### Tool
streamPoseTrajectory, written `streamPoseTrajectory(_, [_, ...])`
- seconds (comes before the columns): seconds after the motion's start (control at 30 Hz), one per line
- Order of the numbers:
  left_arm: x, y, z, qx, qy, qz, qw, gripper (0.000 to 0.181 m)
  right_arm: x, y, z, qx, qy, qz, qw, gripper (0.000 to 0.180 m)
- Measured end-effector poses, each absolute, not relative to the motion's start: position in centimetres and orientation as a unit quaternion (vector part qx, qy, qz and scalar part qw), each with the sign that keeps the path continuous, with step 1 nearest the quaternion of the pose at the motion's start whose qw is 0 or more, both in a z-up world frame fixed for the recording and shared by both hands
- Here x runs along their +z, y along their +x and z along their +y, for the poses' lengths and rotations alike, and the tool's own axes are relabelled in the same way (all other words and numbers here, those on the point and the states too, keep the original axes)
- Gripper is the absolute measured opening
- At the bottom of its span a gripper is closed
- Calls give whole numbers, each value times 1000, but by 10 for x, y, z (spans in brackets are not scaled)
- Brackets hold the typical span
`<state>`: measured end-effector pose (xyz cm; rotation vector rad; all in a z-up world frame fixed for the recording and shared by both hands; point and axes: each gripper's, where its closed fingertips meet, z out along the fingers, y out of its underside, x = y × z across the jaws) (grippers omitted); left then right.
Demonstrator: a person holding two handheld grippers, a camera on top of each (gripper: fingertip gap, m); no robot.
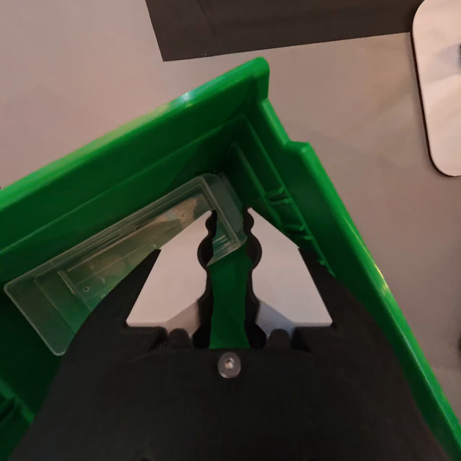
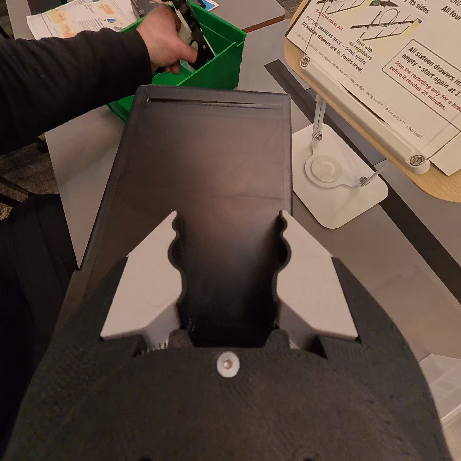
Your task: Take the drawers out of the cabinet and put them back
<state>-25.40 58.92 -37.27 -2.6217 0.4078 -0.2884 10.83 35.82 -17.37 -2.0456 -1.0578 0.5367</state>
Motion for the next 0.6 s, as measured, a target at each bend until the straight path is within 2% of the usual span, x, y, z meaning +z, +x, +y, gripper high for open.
streamPoseTrajectory(0.17, [-355, -250, 559, -121, -947, 190, 231, 15, -173, 108, 358, 212, -799, -413, 382, 76])
streamPoseTrajectory(0.27, [-327, -239, 529, -155, -928, 229, 250, 13, -173, 108, 358, 212, -799, -413, 383, 76])
streamPoseTrajectory(0.6, [-232, -198, 388, -137, -847, 410, 309, 11, -172, 108, 358, 214, -797, -413, 386, 76])
